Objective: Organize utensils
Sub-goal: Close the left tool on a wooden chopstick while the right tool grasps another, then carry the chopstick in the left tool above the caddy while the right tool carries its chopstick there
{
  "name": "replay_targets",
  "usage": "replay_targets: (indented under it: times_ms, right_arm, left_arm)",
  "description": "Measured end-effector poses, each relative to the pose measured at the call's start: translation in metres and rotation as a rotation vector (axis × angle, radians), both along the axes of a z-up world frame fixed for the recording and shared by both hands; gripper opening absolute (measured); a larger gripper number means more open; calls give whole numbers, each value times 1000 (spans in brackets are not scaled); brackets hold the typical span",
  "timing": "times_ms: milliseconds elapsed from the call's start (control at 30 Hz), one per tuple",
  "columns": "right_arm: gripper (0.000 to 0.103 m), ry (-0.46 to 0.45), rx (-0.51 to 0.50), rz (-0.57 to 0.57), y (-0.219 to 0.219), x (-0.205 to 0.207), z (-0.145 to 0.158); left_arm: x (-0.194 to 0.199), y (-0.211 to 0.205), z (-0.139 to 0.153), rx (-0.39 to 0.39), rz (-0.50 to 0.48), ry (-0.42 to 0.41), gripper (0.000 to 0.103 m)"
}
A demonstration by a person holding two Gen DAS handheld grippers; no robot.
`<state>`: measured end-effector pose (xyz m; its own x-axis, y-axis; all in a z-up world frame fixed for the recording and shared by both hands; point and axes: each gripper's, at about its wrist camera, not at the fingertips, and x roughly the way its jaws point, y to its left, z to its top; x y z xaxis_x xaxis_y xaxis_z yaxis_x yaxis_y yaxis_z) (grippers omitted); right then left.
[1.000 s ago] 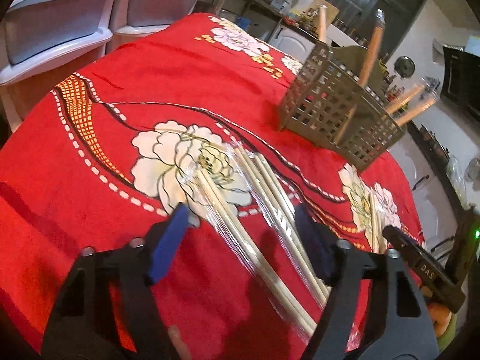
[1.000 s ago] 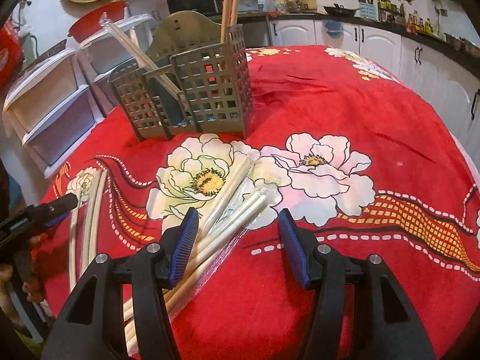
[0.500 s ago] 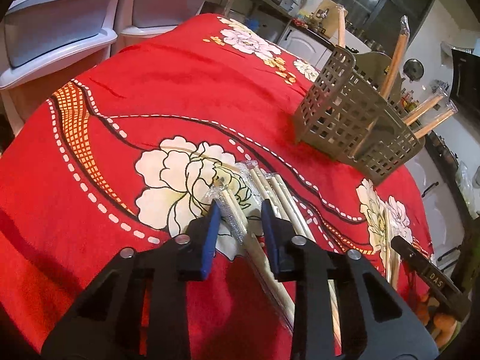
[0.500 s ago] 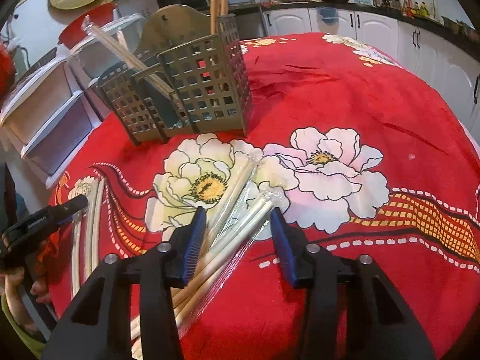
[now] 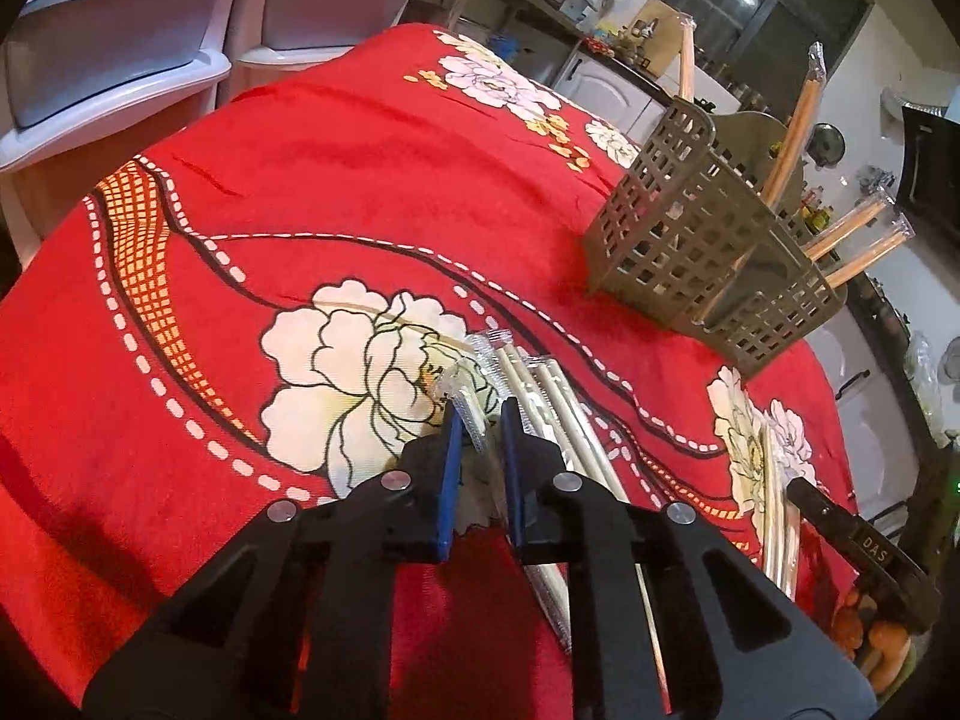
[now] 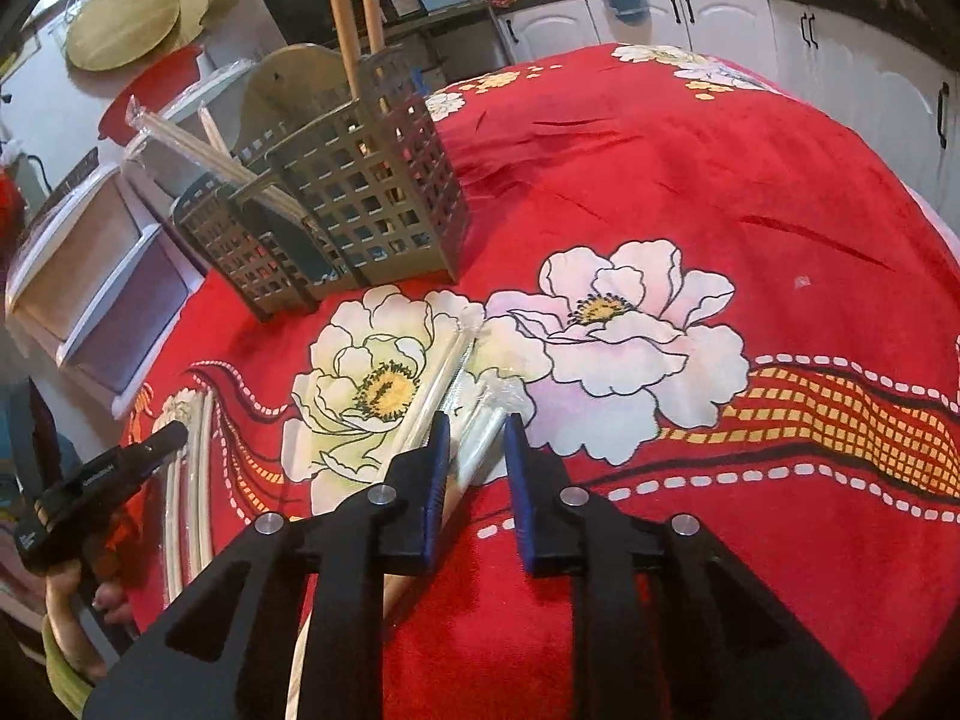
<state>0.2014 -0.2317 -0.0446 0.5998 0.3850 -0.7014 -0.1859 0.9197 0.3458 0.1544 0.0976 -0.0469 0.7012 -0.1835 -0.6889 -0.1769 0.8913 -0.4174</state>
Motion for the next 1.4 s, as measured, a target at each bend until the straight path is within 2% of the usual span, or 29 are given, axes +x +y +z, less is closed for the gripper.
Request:
replay_targets:
  times_ms: [300,867,1400]
  right_arm:
    - [12,-12,83,13,-16,2,14]
    - [8,-226,82,123,1,-7,91]
    - [6,-356,68,193,27,-16,134]
  left_arm:
    - [-1,-4,16,-21,-16,-28,4]
    - [-3,-17,90,-7,-59,-177,1]
    - [1,-37,149,5,-114,-312,1]
